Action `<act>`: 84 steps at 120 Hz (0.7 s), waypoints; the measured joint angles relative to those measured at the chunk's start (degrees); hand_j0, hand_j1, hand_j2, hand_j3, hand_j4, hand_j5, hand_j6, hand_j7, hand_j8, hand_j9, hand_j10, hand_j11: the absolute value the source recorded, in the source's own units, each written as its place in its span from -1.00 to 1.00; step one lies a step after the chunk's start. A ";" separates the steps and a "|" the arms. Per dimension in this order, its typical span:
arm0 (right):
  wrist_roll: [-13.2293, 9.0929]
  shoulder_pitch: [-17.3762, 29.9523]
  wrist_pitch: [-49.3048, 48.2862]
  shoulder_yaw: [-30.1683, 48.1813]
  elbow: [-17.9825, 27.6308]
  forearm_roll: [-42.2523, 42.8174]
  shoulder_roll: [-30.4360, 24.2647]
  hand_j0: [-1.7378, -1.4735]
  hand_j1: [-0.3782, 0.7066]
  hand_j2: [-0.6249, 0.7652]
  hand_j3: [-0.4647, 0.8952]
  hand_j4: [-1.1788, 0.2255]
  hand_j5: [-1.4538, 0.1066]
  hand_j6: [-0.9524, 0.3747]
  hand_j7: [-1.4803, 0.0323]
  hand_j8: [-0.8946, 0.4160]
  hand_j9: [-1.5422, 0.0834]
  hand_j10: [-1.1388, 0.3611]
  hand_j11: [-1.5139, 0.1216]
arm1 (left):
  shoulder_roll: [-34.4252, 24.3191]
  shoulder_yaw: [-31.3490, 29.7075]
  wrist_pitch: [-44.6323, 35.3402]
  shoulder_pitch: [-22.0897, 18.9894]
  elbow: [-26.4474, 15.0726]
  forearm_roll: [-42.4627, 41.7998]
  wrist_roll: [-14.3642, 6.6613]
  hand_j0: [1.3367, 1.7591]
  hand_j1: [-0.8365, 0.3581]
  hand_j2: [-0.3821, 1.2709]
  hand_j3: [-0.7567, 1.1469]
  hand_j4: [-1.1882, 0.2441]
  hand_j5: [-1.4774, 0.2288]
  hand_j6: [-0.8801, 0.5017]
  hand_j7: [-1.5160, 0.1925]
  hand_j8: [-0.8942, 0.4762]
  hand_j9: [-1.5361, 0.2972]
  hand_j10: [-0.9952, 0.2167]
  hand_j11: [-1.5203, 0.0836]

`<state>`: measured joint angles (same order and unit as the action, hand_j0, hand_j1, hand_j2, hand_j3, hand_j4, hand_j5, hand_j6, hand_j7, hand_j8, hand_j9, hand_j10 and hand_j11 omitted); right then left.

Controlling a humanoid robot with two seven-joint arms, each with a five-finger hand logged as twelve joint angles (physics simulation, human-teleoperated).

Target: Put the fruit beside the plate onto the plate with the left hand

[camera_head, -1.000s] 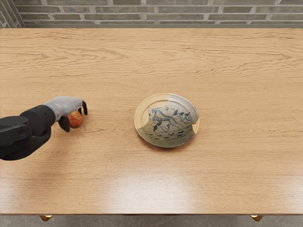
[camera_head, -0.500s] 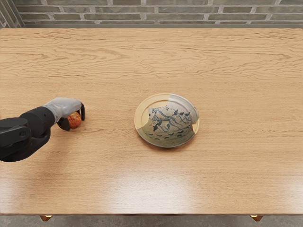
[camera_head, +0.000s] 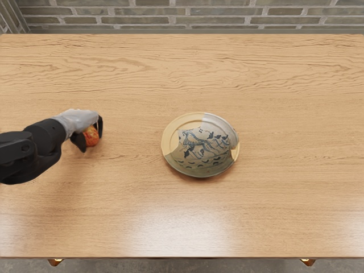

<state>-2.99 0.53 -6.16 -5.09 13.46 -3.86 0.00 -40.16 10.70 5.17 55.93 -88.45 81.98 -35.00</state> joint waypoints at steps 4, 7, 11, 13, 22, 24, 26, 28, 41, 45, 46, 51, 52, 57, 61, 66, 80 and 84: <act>0.00 0.00 0.00 0.00 0.00 0.00 0.00 -0.40 -0.92 -0.10 -0.32 0.66 0.84 0.42 0.93 0.35 0.88 0.50 0.83 | 0.01 0.16 0.04 1.33 0.11 -1.42 0.01 0.46 -0.15 -0.16 -0.20 -0.12 -0.60 -0.09 -0.53 -0.13 -0.54 -0.45 -0.49; 0.00 0.00 0.00 0.00 0.00 0.00 0.00 -0.40 -0.92 -0.10 -0.32 0.66 0.84 0.42 0.93 0.35 0.88 0.50 0.83 | 0.11 0.50 0.04 1.96 0.17 -2.67 0.01 0.46 -0.16 -0.16 -0.20 -0.12 -0.60 -0.09 -0.54 -0.12 -0.55 -0.44 -0.50; 0.00 0.00 -0.01 0.00 0.00 0.00 0.00 -0.40 -0.92 -0.10 -0.32 0.66 0.84 0.42 0.93 0.35 0.88 0.50 0.83 | 0.16 1.31 0.06 2.07 0.23 -4.44 0.01 0.47 -0.16 -0.14 -0.20 -0.11 -0.60 -0.07 -0.54 -0.12 -0.55 -0.46 -0.50; 0.00 0.00 -0.01 0.00 0.00 0.00 0.00 -0.40 -0.92 -0.10 -0.32 0.66 0.84 0.42 0.93 0.35 0.88 0.50 0.83 | 0.11 1.87 0.11 2.07 0.25 -5.48 0.02 0.47 -0.16 -0.15 -0.20 -0.12 -0.60 -0.07 -0.55 -0.12 -0.55 -0.44 -0.50; 0.00 0.00 0.00 0.00 0.01 0.00 0.00 -0.40 -0.92 -0.10 -0.32 0.66 0.84 0.42 0.93 0.35 0.88 0.50 0.83 | 0.36 4.10 0.32 2.99 0.32 -10.06 0.03 0.47 -0.15 -0.16 -0.20 -0.11 -0.62 -0.06 -0.56 -0.12 -0.56 -0.44 -0.51; 0.00 0.00 0.00 0.00 0.01 0.00 0.00 -0.40 -0.92 -0.10 -0.32 0.66 0.84 0.42 0.93 0.35 0.88 0.50 0.83 | 0.47 4.48 0.38 3.52 0.33 -11.02 0.03 0.47 -0.14 -0.17 -0.20 -0.11 -0.63 -0.06 -0.57 -0.12 -0.56 -0.44 -0.51; 0.00 0.00 0.00 0.00 0.01 0.00 0.00 -0.40 -0.92 -0.10 -0.32 0.66 0.84 0.42 0.93 0.35 0.88 0.50 0.83 | 0.51 4.95 0.40 3.80 0.34 -12.02 0.03 0.47 -0.15 -0.17 -0.20 -0.10 -0.63 -0.06 -0.57 -0.11 -0.57 -0.44 -0.51; 0.00 0.00 0.00 0.00 0.01 0.00 0.00 -0.40 -0.92 -0.10 -0.32 0.66 0.84 0.42 0.93 0.35 0.88 0.50 0.83 | 0.52 5.57 0.43 3.89 0.34 -13.18 0.03 0.47 -0.15 -0.16 -0.20 -0.10 -0.63 -0.06 -0.57 -0.11 -0.57 -0.44 -0.52; 0.00 0.00 -0.01 0.00 0.01 0.00 0.00 -0.40 -0.92 -0.10 -0.32 0.66 0.84 0.42 0.93 0.35 0.88 0.50 0.83 | 1.65 9.98 0.62 4.54 0.42 -20.93 0.04 0.47 -0.15 -0.16 -0.20 -0.10 -0.63 -0.05 -0.57 -0.12 -0.57 -0.47 -0.52; 0.00 0.00 0.00 0.00 0.00 0.00 0.00 -0.40 -0.92 -0.10 -0.32 0.66 0.84 0.42 0.93 0.35 0.88 0.50 0.83 | 2.99 10.96 0.66 4.62 0.43 -22.62 0.05 0.47 -0.15 -0.14 -0.20 -0.10 -0.63 -0.05 -0.58 -0.12 -0.57 -0.47 -0.52; 0.00 0.00 0.00 0.00 0.00 0.00 0.00 -0.40 -0.92 -0.10 -0.32 0.66 0.84 0.42 0.93 0.35 0.88 0.50 0.83 | 3.26 11.17 0.68 4.70 0.43 -22.99 0.05 0.47 -0.15 -0.14 -0.20 -0.08 -0.64 -0.05 -0.58 -0.11 -0.57 -0.46 -0.53; 0.00 0.00 0.00 0.00 0.00 0.00 0.00 -0.40 -0.92 -0.10 -0.32 0.66 0.84 0.42 0.93 0.35 0.88 0.50 0.83 | 4.71 11.98 0.71 5.37 0.43 -24.34 0.06 0.47 -0.14 -0.16 -0.20 -0.09 -0.64 -0.06 -0.59 -0.10 -0.57 -0.46 -0.53; 0.00 0.00 0.00 0.00 0.00 0.00 0.00 -0.40 -0.92 -0.10 -0.32 0.66 0.84 0.42 0.93 0.35 0.88 0.50 0.83 | 4.96 12.11 0.71 5.43 0.44 -24.56 0.06 0.47 -0.14 -0.17 -0.20 -0.09 -0.64 -0.06 -0.59 -0.10 -0.57 -0.46 -0.53; 0.00 0.00 0.00 0.00 -0.01 -0.01 0.00 -0.40 -0.92 -0.10 -0.32 0.66 0.84 0.42 0.93 0.35 0.88 0.50 0.83 | 6.16 12.61 0.74 5.98 0.47 -25.42 0.06 0.48 -0.14 -0.18 -0.20 -0.09 -0.64 -0.05 -0.60 -0.10 -0.57 -0.46 -0.53; 0.00 0.00 0.00 0.00 -0.01 0.01 0.00 -0.40 -0.92 -0.10 -0.32 0.66 0.84 0.42 0.93 0.35 0.88 0.50 0.83 | 7.13 12.89 0.75 6.35 0.48 -25.92 0.06 0.48 -0.14 -0.17 -0.20 -0.09 -0.64 -0.04 -0.60 -0.10 -0.57 -0.45 -0.53; 0.00 0.00 0.00 0.00 -0.04 0.00 0.00 -0.40 -0.92 -0.10 -0.32 0.66 0.84 0.42 0.93 0.35 0.88 0.50 0.83 | 8.33 13.18 0.74 6.69 0.51 -26.31 0.06 0.48 -0.15 -0.16 -0.20 -0.09 -0.64 -0.04 -0.61 -0.10 -0.57 -0.45 -0.53; 0.00 0.02 0.01 0.00 -0.07 0.00 0.00 -0.40 -0.92 -0.10 -0.32 0.66 0.84 0.42 0.93 0.35 0.88 0.50 0.83 | 11.27 14.11 0.76 7.17 0.57 -26.90 0.06 0.48 -0.15 -0.16 -0.20 -0.09 -0.64 -0.03 -0.62 -0.09 -0.57 -0.45 -0.53; 0.00 0.04 0.01 -0.01 -0.08 0.01 0.00 -0.40 -0.92 -0.10 -0.32 0.66 0.84 0.42 0.93 0.35 0.88 0.50 0.83 | 12.74 14.44 0.77 7.21 0.62 -26.90 0.06 0.48 -0.14 -0.18 -0.20 -0.09 -0.64 -0.03 -0.61 -0.10 -0.57 -0.45 -0.53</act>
<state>-2.99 0.57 -6.15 -5.10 13.38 -3.85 0.00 -27.42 25.14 5.94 63.15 -87.83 55.08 -34.94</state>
